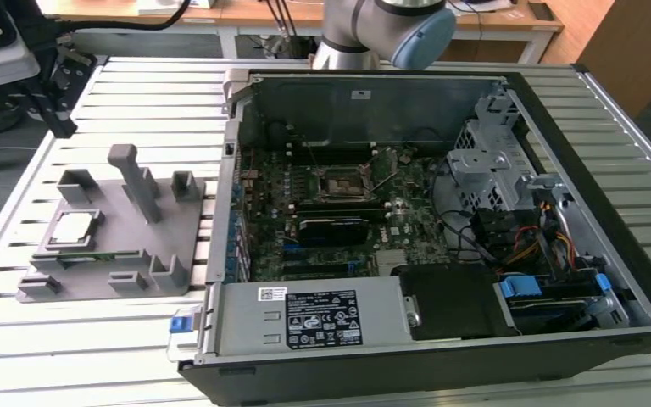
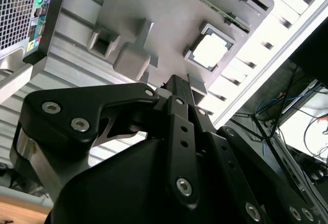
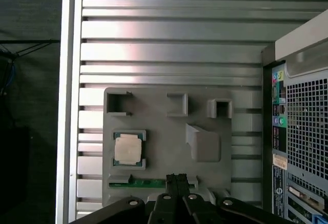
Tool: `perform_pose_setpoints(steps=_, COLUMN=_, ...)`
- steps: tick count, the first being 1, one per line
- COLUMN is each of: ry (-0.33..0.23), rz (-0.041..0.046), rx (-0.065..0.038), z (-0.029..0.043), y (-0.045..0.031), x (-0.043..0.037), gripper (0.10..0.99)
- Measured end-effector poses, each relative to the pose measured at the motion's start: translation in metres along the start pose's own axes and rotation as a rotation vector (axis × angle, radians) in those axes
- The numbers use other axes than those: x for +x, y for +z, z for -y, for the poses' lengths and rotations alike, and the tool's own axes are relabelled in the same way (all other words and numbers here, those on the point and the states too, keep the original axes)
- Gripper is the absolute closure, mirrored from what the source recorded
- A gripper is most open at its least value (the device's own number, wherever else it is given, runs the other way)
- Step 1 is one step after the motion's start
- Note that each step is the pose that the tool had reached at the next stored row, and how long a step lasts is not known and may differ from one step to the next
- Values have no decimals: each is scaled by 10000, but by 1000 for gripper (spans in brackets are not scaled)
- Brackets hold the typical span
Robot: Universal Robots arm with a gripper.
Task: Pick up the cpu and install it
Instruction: 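Reach for the cpu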
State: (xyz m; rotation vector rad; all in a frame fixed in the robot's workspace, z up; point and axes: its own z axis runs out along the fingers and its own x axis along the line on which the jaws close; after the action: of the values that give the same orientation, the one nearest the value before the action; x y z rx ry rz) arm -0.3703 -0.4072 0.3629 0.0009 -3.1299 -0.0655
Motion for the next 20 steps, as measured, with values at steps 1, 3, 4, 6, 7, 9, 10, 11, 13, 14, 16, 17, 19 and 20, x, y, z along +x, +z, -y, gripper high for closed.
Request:
perform_pose_setpoints(steps=1, ry=-16, rz=-2, rx=0, z=0, y=1, x=15, gripper=980)
perform_pose_setpoints(steps=3, ry=-31, rz=-3, rx=1, z=0, y=3, x=46, gripper=980)
perform_pose_setpoints(steps=4, ry=-34, rz=-3, rx=1, z=0, y=4, x=62, gripper=980)
perform_pose_setpoints(steps=6, ry=-38, rz=-2, rx=1, z=0, y=7, x=95, gripper=980)
perform_pose_setpoints(steps=7, ry=-41, rz=-3, rx=1, z=0, y=8, x=114, gripper=980)
perform_pose_setpoints(steps=9, ry=-45, rz=-4, rx=1, z=0, y=11, x=148, gripper=980)
perform_pose_setpoints(steps=10, ry=-47, rz=-4, rx=1, z=0, y=12, x=164, gripper=980)
perform_pose_setpoints(steps=11, ry=-48, rz=-4, rx=1, z=0, y=13, x=181, gripper=980)
perform_pose_setpoints(steps=13, ry=-52, rz=-3, rx=1, z=0, y=16, x=215, gripper=980)
perform_pose_setpoints(steps=14, ry=-54, rz=-4, rx=1, z=0, y=17, x=231, gripper=980)
perform_pose_setpoints(steps=16, ry=-57, rz=-4, rx=1, z=0, y=20, x=264, gripper=980)
perform_pose_setpoints(steps=17, ry=-60, rz=-3, rx=1, z=1, y=21, x=280, gripper=980)
perform_pose_setpoints(steps=19, ry=-64, rz=-4, rx=1, z=0, y=24, x=311, gripper=980)
perform_pose_setpoints(steps=20, ry=-66, rz=-4, rx=1, z=0, y=25, x=327, gripper=980)
